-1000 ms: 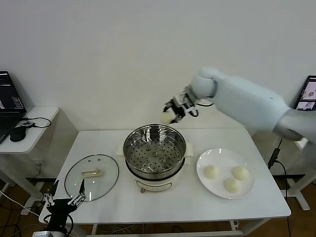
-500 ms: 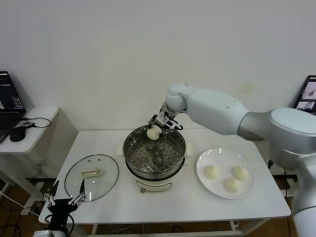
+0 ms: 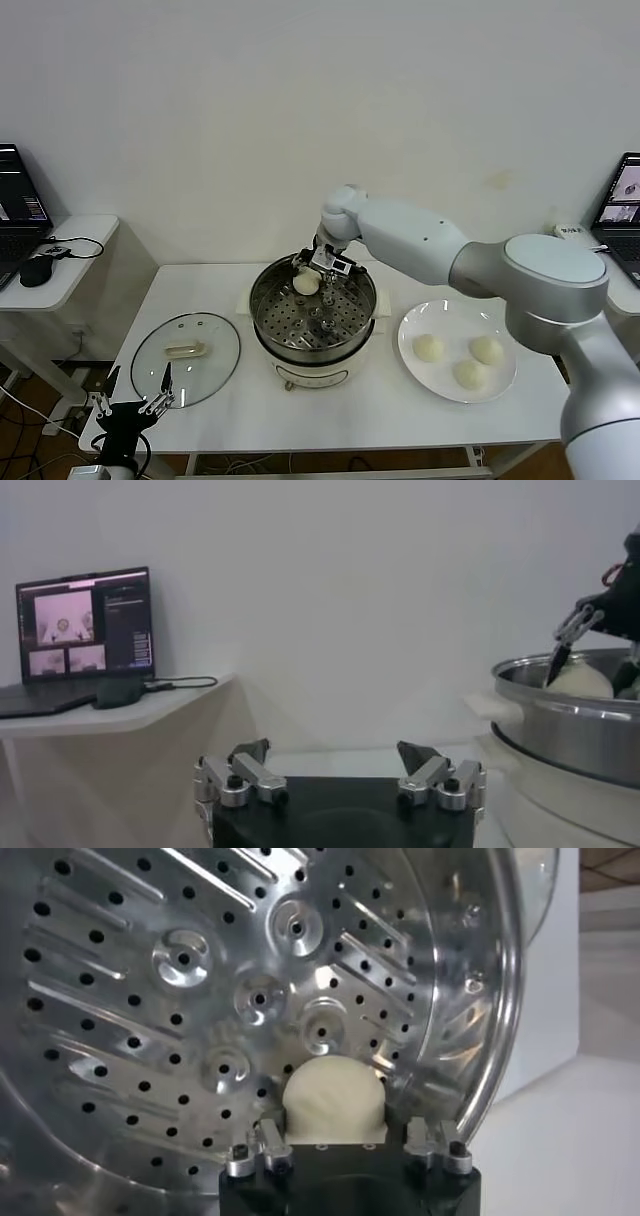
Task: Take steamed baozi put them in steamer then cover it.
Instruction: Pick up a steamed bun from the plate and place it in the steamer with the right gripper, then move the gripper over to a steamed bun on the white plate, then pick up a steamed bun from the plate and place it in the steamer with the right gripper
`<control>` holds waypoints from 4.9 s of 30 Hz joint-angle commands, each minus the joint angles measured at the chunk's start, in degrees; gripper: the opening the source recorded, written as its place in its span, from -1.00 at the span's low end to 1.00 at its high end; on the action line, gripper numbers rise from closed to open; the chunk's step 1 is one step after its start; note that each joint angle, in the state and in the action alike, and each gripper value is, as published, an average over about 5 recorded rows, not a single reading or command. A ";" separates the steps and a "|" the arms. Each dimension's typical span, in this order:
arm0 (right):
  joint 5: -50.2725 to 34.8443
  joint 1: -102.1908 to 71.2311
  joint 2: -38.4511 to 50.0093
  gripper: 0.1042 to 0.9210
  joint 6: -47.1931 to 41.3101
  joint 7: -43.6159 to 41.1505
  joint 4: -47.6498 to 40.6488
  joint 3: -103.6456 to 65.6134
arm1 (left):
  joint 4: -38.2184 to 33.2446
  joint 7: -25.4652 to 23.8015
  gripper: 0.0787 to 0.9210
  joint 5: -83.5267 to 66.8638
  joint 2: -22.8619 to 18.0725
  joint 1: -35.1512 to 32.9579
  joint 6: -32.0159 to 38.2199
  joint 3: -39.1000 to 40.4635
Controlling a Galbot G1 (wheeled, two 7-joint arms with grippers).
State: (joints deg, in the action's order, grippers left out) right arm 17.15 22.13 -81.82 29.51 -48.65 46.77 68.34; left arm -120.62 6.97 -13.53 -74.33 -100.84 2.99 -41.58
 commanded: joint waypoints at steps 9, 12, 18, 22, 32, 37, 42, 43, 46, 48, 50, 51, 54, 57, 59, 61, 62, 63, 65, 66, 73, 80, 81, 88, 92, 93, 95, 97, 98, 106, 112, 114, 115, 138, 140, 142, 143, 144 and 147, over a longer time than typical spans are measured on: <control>-19.61 11.11 12.51 0.74 -18.12 -7.30 18.68 3.46 | -0.54 -0.14 0.77 -0.30 0.55 0.11 -0.36 -0.36; -23.04 13.85 18.42 0.76 -27.31 -8.72 25.30 4.23 | -0.61 -0.19 0.77 -0.39 0.84 0.47 -0.67 -0.16; -27.74 16.58 31.42 0.76 -44.98 -8.79 36.01 3.82 | -0.89 -0.34 0.77 -0.69 2.00 1.22 -2.92 0.05; -29.84 15.55 40.45 0.76 -49.47 -7.72 42.09 3.30 | -1.01 -0.47 0.77 -0.90 3.00 1.52 -4.40 -0.05; -24.29 5.89 55.47 0.76 -48.60 -7.40 47.87 2.86 | -0.51 -0.91 0.77 -0.18 4.57 1.47 -4.86 0.26; -20.22 -3.06 55.80 0.76 -47.35 -7.37 46.11 -1.20 | -0.42 -1.01 0.77 0.29 4.79 1.69 -4.97 0.35; -16.40 -11.64 53.69 0.76 -46.54 -7.35 42.01 -7.88 | -0.52 -1.06 0.77 0.65 4.53 1.41 -4.96 0.17; -15.71 -12.94 53.02 0.76 -46.35 -7.33 40.99 -8.80 | -0.48 -1.08 0.77 0.71 4.47 1.30 -4.95 0.10; -14.19 -16.07 50.86 0.76 -45.79 -7.30 38.01 -10.83 | -0.36 -1.12 0.77 0.82 4.31 1.04 -4.91 -0.13; -13.60 -17.74 49.24 0.76 -45.41 -7.30 36.20 -11.88 | -0.28 -1.14 0.77 0.88 4.20 0.90 -4.90 -0.27; -13.18 -19.40 47.36 0.76 -45.04 -7.29 34.41 -12.94 | -0.14 -1.14 0.77 0.94 4.09 0.79 -4.88 -0.43; -13.04 -20.15 46.53 0.76 -44.91 -7.28 33.70 -13.45 | -0.07 -1.15 0.77 0.96 4.05 0.75 -4.87 -0.51; -12.47 -22.16 44.01 0.76 -44.58 -7.27 31.72 -14.88 | 0.13 -1.19 0.77 0.97 3.96 0.62 -4.82 -0.77; -12.08 -23.22 41.93 0.76 -44.06 -7.19 30.02 -15.49 | 0.39 -1.18 0.77 0.99 3.88 0.58 -4.75 -1.02; -11.83 -23.62 40.68 0.76 -43.61 -6.98 28.99 -15.78 | 0.59 -1.16 0.77 1.00 3.82 0.62 -4.70 -1.14; -11.53 -23.85 39.64 0.76 -43.30 -6.74 28.12 -16.13 | 0.72 -1.18 0.77 1.00 3.76 0.69 -4.66 -1.18; -11.37 -23.92 39.10 0.76 -43.27 -6.61 27.67 -16.34 | 0.77 -1.19 0.77 1.00 3.74 0.72 -4.65 -1.18; -11.21 -23.94 38.66 0.76 -43.28 -6.53 27.24 -16.50 | 0.83 -1.20 0.77 1.01 3.71 0.76 -4.64 -1.17; -10.81 -23.94 37.85 0.76 -43.28 -6.42 26.37 -16.73 | 0.96 -1.21 0.77 1.01 3.67 0.90 -4.63 -1.16; -10.58 -23.93 37.55 0.76 -43.31 -6.38 25.98 -16.81 | 1.02 -1.22 0.77 1.01 3.66 0.97 -4.63 -1.15; -9.26 -24.61 36.41 0.76 -43.54 -5.81 23.82 -17.47 | 1.42 -1.21 0.77 1.12 3.74 1.30 -4.54 -1.15; -7.99 -25.16 36.00 0.64 -43.97 -5.74 22.98 -18.78 | 1.66 -1.18 0.77 1.09 3.74 1.44 -4.53 -1.15; -7.98 -25.10 36.01 0.60 -44.02 -5.81 22.96 -18.86 | 1.64 -1.18 0.77 1.10 3.71 1.44 -4.52 -1.14; -8.49 -24.75 36.83 0.36 -44.05 -6.81 24.48 -18.99 | 1.20 -1.19 0.77 0.99 3.58 1.28 -4.52 -1.16; -9.50 -22.93 38.30 0.27 -44.32 -7.31 26.48 -18.84 | 0.94 -1.17 0.77 0.98 3.44 1.17 -4.53 -1.17; -9.90 -21.77 38.92 0.25 -44.33 -7.54 27.11 -18.58 | 0.88 -1.16 0.77 0.98 3.42 1.14 -4.55 -1.16; -11.12 -18.79 40.43 0.23 -44.31 -8.03 28.55 -17.92 | 0.72 -1.16 0.77 0.88 3.47 1.01 -4.58 -1.21; -12.79 -15.27 42.26 0.22 -44.48 -8.45 30.25 -17.03 | 0.53 -1.16 0.77 0.69 3.67 0.78 -4.63 -1.32; -13.77 -13.49 43.14 0.22 -44.72 -8.55 31.15 -16.60 | 0.43 -1.18 0.77 0.59 3.80 0.67 -4.64 -1.39; -26.27 4.79 45.66 0.23 -48.29 -8.50 39.03 -7.62 | -0.43 -1.25 0.77 0.04 4.38 0.65 -4.84 -1.36; -34.79 14.49 39.06 0.25 -52.15 -6.01 42.21 -2.04 | -1.12 -1.27 0.77 -0.12 4.52 0.46 -4.84 -1.35; -37.87 15.55 35.16 0.26 -53.79 -4.34 41.81 -1.17 | -1.40 -1.26 0.77 -0.10 4.38 0.42 -4.83 -1.28; -39.24 15.66 33.35 0.26 -54.62 -3.47 41.32 -0.99 | -1.50 -1.25 0.77 -0.08 4.30 0.40 -4.83 -1.25; -47.31 1.85 1.61 0.26 -68.68 5.54 21.01 1.32 | -2.23 -1.17 0.77 0.03 2.60 0.40 -4.50 -2.58; -47.22 0.87 1.19 0.26 -68.94 6.06 20.51 1.25 | -2.21 -1.17 0.77 0.03 2.53 0.51 -4.47 -2.40; -47.13 0.16 0.76 0.26 -69.12 6.50 20.11 1.01 | -2.16 -1.17 0.77 0.04 2.49 0.58 -4.43 -2.29; -47.00 -0.13 0.52 0.26 -69.20 6.69 19.89 0.85 | -2.11 -1.16 0.77 0.05 2.45 0.61 -4.41 -2.23; -46.80 -0.35 0.28 0.26 -69.25 6.78 19.65 0.72 | -2.06 -1.15 0.77 0.08 2.40 0.64 -4.39 -2.17; -45.60 -0.79 -0.54 0.26 -69.24 6.97 18.37 0.59 | -1.90 -1.14 0.77 0.21 2.20 0.67 -4.31 -2.01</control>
State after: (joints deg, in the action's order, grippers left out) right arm -28.44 24.58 -76.58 -37.45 -43.41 69.69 68.47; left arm -122.70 5.81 -13.44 -71.99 -100.17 -1.39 -43.65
